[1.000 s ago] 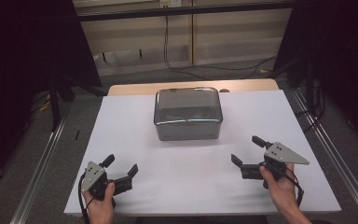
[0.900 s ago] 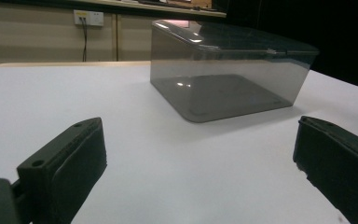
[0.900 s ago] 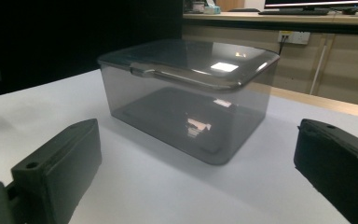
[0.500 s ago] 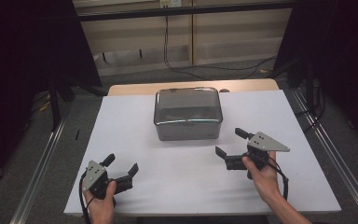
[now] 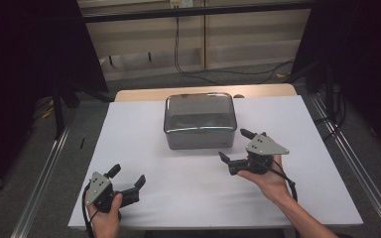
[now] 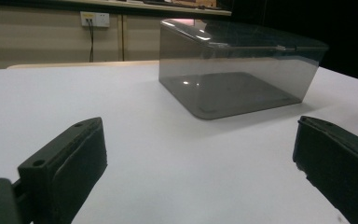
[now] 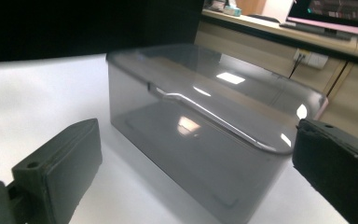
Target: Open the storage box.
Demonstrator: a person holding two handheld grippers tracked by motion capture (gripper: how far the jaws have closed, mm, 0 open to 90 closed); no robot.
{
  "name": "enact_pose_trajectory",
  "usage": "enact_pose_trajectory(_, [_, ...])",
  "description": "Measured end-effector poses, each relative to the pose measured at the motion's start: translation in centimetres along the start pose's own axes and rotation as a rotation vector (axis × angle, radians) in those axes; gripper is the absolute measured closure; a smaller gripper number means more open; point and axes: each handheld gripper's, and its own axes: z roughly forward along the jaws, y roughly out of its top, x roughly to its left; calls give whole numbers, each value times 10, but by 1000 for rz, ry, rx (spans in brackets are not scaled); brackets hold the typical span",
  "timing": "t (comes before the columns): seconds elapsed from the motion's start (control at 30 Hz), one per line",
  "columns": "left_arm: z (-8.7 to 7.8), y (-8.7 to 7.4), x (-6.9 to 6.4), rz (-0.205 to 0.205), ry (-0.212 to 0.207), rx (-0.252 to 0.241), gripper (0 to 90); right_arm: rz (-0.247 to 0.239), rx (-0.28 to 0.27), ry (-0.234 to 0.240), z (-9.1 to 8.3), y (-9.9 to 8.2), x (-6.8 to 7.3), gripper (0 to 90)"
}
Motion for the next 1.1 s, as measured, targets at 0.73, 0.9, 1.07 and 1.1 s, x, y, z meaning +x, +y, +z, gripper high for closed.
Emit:
enact_pose_trajectory(0.73, [4,1,-1,-9,10,4,27,-332,18,-95,49,32,22,80])
enact_pose_trajectory(0.9, [7,3,-6,-8,4,-4,27,-391,29,-126,55,32,20,93])
enact_pose_trajectory(1.07, [10,0,-6,-21,3,23,27,-533,64,-133,59,34,25,144])
enact_pose_trajectory(1.1, [9,1,-7,-13,2,12,27,-551,59,-134,61,35,27,144])
